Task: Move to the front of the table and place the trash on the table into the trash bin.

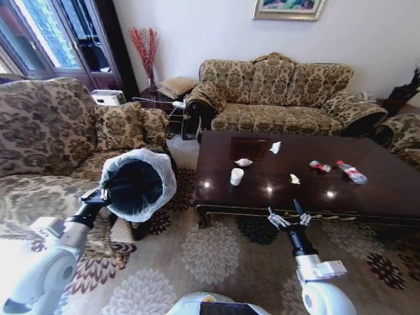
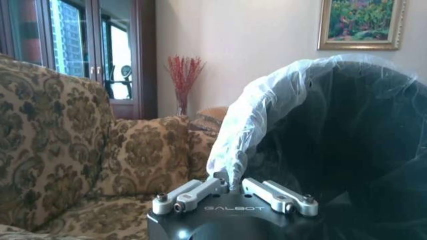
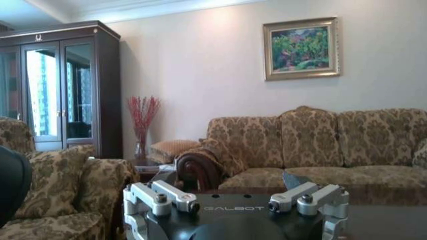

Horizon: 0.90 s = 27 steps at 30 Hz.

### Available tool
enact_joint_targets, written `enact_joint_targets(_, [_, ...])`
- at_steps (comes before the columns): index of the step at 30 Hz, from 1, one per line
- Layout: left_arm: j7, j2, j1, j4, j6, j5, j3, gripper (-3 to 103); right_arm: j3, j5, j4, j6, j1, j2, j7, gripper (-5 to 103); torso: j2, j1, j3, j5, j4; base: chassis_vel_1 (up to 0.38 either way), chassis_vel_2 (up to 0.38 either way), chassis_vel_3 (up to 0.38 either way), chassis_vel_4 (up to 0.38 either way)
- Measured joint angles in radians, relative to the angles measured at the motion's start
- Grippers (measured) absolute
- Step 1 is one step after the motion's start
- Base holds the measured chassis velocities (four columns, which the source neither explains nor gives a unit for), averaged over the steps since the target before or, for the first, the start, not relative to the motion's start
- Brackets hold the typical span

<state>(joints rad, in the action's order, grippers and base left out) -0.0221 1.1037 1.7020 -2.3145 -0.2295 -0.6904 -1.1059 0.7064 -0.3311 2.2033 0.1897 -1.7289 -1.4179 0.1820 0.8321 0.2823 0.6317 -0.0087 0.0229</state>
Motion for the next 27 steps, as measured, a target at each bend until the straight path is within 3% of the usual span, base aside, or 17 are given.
enact_joint_targets(7, [-0.001, 0.0, 0.0, 0.0, 0.0, 0.0, 0.001, 0, 0.001, 0.0, 0.0, 0.0, 0.0, 0.0, -0.001, 100, 0.0, 0.0, 0.0, 0.0023, -0.0003, 0.0, 0.001, 0.005, -0.006])
enact_joint_targets(15, [-0.002, 0.0, 0.0, 0.0, 0.0, 0.0, 0.001, 0, 0.001, 0.0, 0.0, 0.0, 0.0, 0.0, -0.001, 100, 0.0, 0.0, 0.0, 0.0, -0.0001, -0.029, -0.023, 0.012, 0.01])
enact_joint_targets(27, [-0.002, 0.0, 0.0, 0.0, 0.0, 0.0, 0.001, 0, 0.001, 0.0, 0.0, 0.0, 0.0, 0.0, -0.001, 100, 0.0, 0.0, 0.0, 0.0008, -0.0002, 0.0, 0.0, 0.0, 0.0])
